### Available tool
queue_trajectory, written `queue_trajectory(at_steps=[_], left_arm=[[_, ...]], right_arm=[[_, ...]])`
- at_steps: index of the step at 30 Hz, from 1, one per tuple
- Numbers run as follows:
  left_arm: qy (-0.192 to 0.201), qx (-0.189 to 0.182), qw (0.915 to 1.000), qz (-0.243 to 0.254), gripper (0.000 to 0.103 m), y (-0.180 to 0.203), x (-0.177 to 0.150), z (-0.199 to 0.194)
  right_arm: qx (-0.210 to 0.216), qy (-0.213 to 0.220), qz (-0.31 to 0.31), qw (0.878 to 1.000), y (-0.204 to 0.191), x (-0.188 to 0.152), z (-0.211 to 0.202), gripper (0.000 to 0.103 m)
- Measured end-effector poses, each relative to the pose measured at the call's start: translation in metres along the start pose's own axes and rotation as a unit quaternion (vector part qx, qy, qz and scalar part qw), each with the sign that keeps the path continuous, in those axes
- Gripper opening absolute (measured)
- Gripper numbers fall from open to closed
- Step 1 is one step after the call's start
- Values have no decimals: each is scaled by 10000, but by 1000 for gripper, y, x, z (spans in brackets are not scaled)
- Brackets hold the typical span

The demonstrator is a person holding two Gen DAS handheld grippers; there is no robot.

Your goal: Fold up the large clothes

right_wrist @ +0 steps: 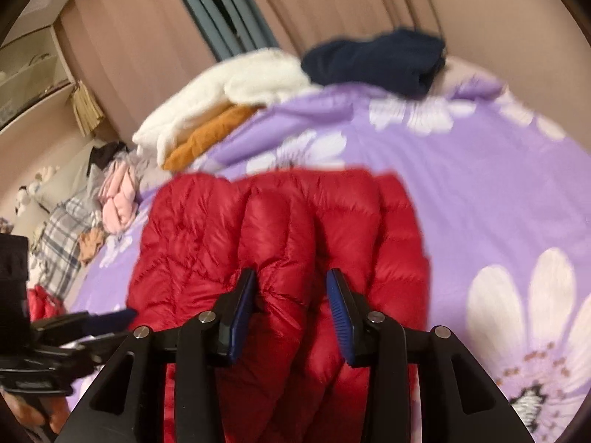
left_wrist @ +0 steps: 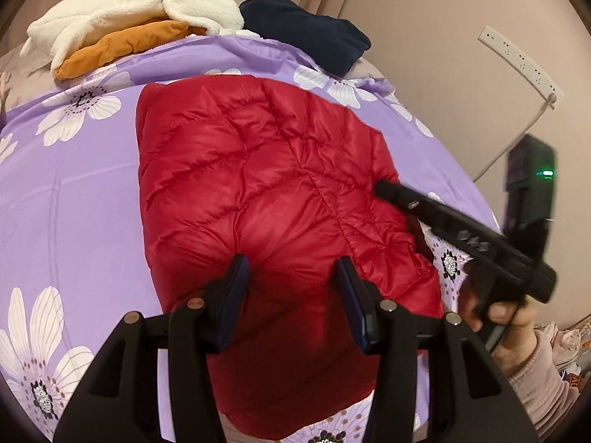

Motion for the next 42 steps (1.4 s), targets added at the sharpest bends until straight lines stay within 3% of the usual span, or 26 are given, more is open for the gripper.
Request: queue_trajectory(at_steps=[2, 4, 7, 12, 18, 24, 31, 37, 42], left_arm=[[-1, 0, 10000, -5, 49, -1, 0, 0], [-1, -12, 10000, 11, 50, -1, -1, 1], [-7, 1, 10000, 58, 53, -1, -2, 2], [-23, 86, 9996, 281, 55, 2, -4, 8], [-67, 158, 9989, 442, 57, 6, -7, 19], [-79, 125, 9991, 387, 59, 6, -8, 17], [-78, 83, 9994, 320, 59, 5, -9, 15], [-97, 133, 9989, 431, 61, 8, -12, 17], [-102, 205, 9983, 544, 66, 11, -14, 23]], right_arm=[[-47, 293, -218, 9993, -9, 10, -14, 39], [178, 424, -372, 9982, -19, 15, -20, 39], [396, 195, -554, 9975, -29, 12, -6, 39], [42, -327, -793, 9963, -20, -10, 31, 38], [19, -465, -591, 9972, -1, -19, 47, 37], [167, -299, -392, 9986, -9, -18, 17, 37], [600, -245, -808, 9946, -39, -36, -18, 37], [148, -671, -1195, 9905, -34, -68, -1, 37], [181, -674, -973, 9928, -22, -75, 11, 37]])
Point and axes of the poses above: each gripper's, at about its wrist camera, not at the fingertips, and z roughly the way its jaws point, y to its right, x to its top, the point moved 8 cm from there along z, roughly the way its jaws point, and after that the axes turned 9 degrees about x, right-handed, at the moved point
